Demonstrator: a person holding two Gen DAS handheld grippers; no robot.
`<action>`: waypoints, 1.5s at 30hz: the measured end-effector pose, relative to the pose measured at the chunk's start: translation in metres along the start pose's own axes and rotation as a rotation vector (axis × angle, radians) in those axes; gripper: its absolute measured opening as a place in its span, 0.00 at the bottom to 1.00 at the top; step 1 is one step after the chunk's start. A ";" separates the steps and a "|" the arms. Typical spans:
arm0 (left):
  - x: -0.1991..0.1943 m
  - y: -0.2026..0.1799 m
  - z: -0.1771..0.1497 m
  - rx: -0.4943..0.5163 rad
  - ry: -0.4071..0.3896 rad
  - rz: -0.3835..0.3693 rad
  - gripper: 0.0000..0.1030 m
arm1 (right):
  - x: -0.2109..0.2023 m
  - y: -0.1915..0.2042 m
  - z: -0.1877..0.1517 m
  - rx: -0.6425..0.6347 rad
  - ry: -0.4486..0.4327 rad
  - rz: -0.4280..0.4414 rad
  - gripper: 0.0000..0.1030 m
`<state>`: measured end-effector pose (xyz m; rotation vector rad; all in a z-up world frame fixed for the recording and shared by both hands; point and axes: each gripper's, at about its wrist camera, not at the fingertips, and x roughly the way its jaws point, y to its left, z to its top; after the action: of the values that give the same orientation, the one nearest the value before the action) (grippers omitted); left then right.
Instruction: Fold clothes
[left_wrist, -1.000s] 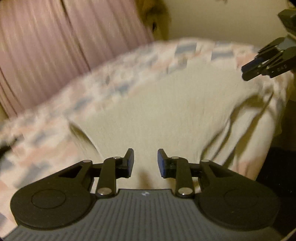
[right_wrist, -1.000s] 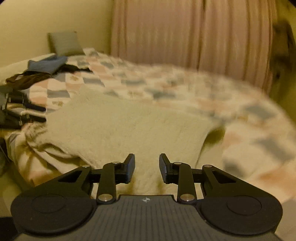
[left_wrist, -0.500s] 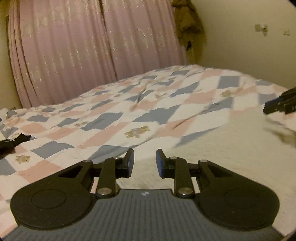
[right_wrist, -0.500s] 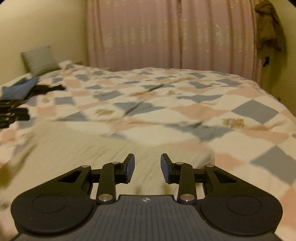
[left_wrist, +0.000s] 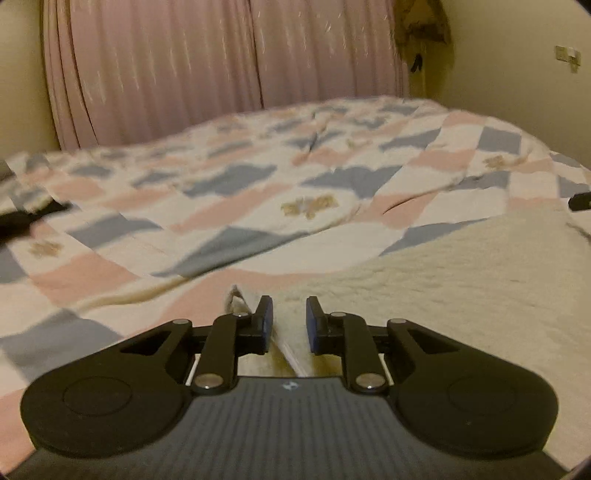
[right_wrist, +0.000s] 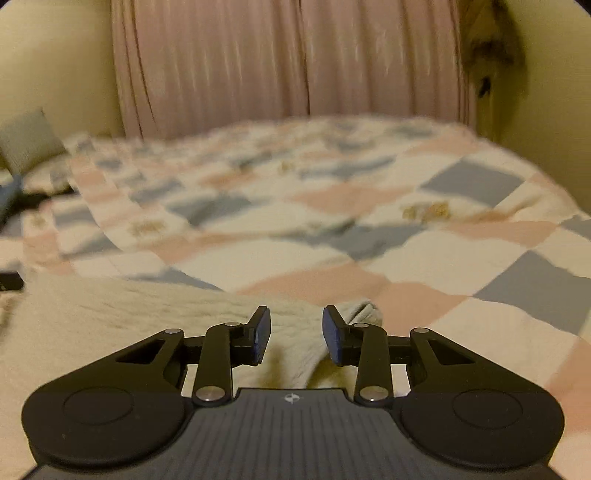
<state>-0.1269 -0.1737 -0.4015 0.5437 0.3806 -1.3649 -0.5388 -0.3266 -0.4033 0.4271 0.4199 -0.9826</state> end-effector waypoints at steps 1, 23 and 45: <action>-0.011 -0.003 -0.002 0.009 -0.015 -0.008 0.16 | -0.019 0.007 -0.009 0.014 -0.019 0.023 0.37; -0.095 -0.104 -0.080 -0.132 0.186 0.145 0.29 | -0.094 0.062 -0.106 0.151 0.146 0.001 0.40; -0.209 -0.124 -0.062 -0.258 0.167 0.142 0.61 | -0.201 0.092 -0.093 0.269 0.008 -0.043 0.98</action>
<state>-0.2818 0.0177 -0.3540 0.4624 0.6329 -1.1172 -0.5718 -0.0921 -0.3623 0.6668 0.3052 -1.0840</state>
